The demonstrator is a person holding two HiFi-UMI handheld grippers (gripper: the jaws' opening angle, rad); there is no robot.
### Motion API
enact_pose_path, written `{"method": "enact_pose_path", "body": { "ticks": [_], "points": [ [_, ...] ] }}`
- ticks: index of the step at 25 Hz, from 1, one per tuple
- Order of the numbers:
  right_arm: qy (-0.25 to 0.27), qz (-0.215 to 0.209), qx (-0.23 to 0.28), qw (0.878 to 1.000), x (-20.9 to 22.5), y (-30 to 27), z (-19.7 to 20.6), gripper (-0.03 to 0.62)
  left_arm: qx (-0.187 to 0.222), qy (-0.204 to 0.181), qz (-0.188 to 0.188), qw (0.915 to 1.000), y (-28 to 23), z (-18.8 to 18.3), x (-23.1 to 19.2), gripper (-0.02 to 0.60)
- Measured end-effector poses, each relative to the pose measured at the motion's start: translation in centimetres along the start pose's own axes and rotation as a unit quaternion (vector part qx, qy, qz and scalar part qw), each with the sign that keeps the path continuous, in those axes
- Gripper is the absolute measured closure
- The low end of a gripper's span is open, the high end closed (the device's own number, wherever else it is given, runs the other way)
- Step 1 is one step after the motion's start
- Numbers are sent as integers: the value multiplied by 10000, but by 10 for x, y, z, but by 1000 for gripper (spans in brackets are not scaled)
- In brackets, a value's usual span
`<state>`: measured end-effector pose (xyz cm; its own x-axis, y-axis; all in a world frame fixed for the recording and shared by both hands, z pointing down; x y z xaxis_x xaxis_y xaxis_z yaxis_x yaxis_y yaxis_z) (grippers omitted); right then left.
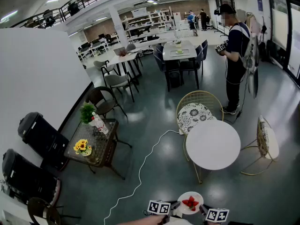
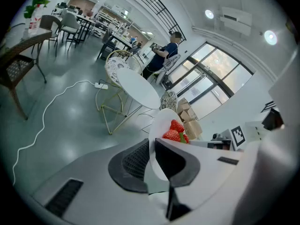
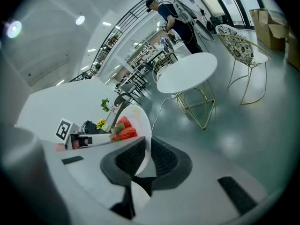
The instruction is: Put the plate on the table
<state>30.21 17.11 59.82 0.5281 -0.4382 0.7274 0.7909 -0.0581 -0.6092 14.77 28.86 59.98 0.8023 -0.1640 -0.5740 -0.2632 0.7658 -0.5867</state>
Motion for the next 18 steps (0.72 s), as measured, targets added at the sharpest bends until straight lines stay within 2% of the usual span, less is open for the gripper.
{"method": "enact_pose_path", "body": {
  "ticks": [4,10,18],
  "points": [
    [14,-90,-54,9999,5,31,43,546,0,245,-74,9997,17,51,26,537],
    [195,-204,-115,9995,10,65,83,546,88,420,-167,9989,36,99,64,537],
    [296,-367,-119,9988,-2,82,110,546,243,337,-300,9987,62,119,80,537]
  ]
}}
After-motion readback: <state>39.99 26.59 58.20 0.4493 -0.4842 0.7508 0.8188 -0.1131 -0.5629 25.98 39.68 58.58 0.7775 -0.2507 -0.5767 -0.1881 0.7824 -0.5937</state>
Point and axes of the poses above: the fingertips, and each gripper's own axes: y backward along the fingers, x to its right, z out of its underside, the point moved 4 cm from there along y, backward along the fingers, and after that the axes turned 12 degrees about -y, right-handed, at the moved point
